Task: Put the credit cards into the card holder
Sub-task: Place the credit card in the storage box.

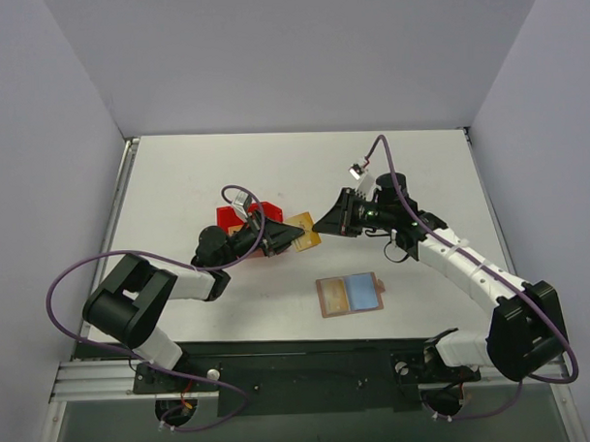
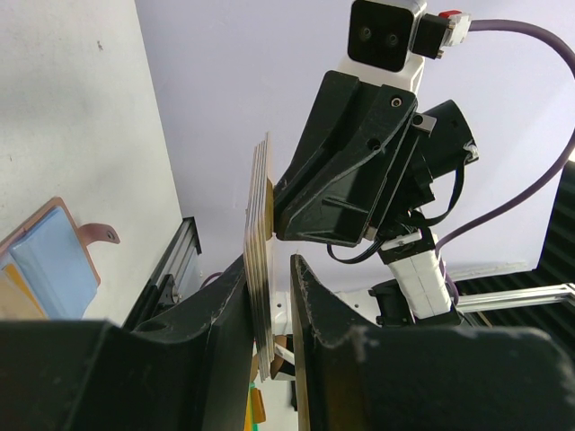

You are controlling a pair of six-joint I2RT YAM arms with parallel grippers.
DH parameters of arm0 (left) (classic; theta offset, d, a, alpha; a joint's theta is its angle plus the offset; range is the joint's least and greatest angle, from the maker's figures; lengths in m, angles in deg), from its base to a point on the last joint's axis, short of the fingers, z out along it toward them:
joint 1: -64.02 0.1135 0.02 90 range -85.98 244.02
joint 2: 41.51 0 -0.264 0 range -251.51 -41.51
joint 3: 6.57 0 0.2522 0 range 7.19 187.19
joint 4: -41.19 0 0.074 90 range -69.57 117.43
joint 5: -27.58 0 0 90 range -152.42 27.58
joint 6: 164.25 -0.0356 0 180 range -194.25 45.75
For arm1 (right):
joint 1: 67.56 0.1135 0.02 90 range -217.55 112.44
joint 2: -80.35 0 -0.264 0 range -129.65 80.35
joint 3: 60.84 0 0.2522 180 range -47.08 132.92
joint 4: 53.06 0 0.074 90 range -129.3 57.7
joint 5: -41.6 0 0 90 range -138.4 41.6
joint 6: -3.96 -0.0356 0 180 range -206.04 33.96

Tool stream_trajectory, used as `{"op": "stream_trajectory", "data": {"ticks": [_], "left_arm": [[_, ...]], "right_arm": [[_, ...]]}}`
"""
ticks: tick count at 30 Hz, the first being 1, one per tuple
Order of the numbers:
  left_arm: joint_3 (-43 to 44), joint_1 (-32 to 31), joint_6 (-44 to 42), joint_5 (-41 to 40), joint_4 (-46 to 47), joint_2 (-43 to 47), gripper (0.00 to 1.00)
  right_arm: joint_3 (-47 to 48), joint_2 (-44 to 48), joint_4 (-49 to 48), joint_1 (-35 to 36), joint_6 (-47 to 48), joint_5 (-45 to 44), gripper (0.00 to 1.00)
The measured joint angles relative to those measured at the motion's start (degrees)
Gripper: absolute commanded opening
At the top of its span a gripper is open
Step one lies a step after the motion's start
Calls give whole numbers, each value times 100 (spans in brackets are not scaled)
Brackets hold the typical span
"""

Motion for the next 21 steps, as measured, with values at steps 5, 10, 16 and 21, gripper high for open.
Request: {"op": "stream_trajectory", "data": {"ticks": [5,10,16,21], "left_arm": [[0,0,0,0,0,0,30],[2,0,2,0,0,-15,31],[4,0,9,0,2,-15,31],[4,0,11,0,2,-15,30]], "right_arm": [[0,9,4,-9,11,0,5],[0,13,7,-42,17,-4,0],[0,44,9,-68,17,-26,0],[0,96,9,-68,17,-44,0]]}}
